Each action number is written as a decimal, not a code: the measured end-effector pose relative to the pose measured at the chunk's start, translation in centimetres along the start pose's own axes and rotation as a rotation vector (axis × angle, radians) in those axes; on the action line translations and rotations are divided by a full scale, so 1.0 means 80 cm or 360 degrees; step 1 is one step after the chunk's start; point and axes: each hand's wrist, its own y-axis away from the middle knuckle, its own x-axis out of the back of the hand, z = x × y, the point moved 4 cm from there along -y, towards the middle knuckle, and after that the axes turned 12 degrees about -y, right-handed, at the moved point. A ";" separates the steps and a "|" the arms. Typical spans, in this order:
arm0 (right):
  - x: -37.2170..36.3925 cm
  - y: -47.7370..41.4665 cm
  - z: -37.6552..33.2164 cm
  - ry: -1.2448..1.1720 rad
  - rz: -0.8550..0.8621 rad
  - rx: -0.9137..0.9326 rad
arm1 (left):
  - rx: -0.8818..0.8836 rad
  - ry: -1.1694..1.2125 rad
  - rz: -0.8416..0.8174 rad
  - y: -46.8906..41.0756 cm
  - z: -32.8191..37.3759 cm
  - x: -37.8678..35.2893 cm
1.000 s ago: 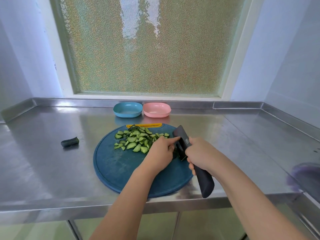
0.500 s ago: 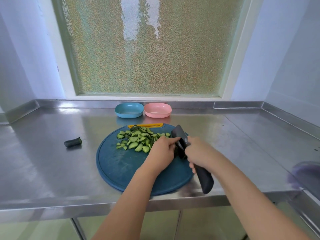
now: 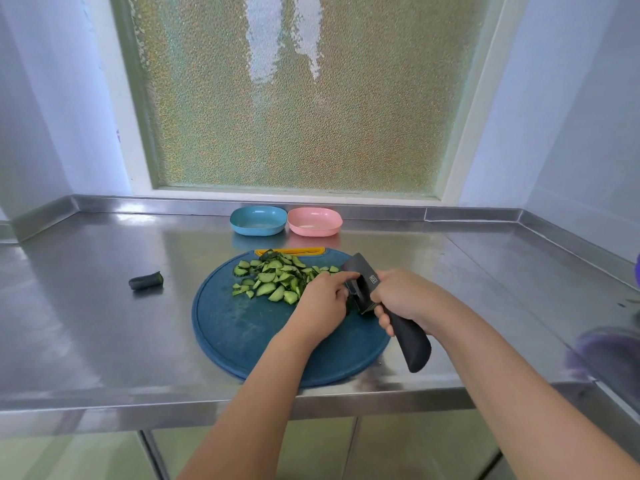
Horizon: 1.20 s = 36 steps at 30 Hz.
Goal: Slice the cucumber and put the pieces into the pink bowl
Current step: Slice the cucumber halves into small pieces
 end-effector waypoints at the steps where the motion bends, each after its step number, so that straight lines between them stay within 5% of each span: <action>1: -0.001 -0.001 0.002 0.0022 0.0015 0.0013 | -0.0004 0.0005 0.0003 0.000 0.000 0.000; 15: -0.018 0.004 0.003 0.0222 0.0198 0.0131 | -0.0020 -0.0005 -0.0005 -0.002 0.001 -0.001; 23: -0.045 0.006 0.017 0.0670 0.0466 0.0324 | 0.0035 0.0016 -0.0035 0.003 0.004 0.004; 36: -0.003 -0.002 0.001 -0.0067 0.0067 -0.0083 | 0.0033 0.0043 -0.0126 0.002 -0.001 0.006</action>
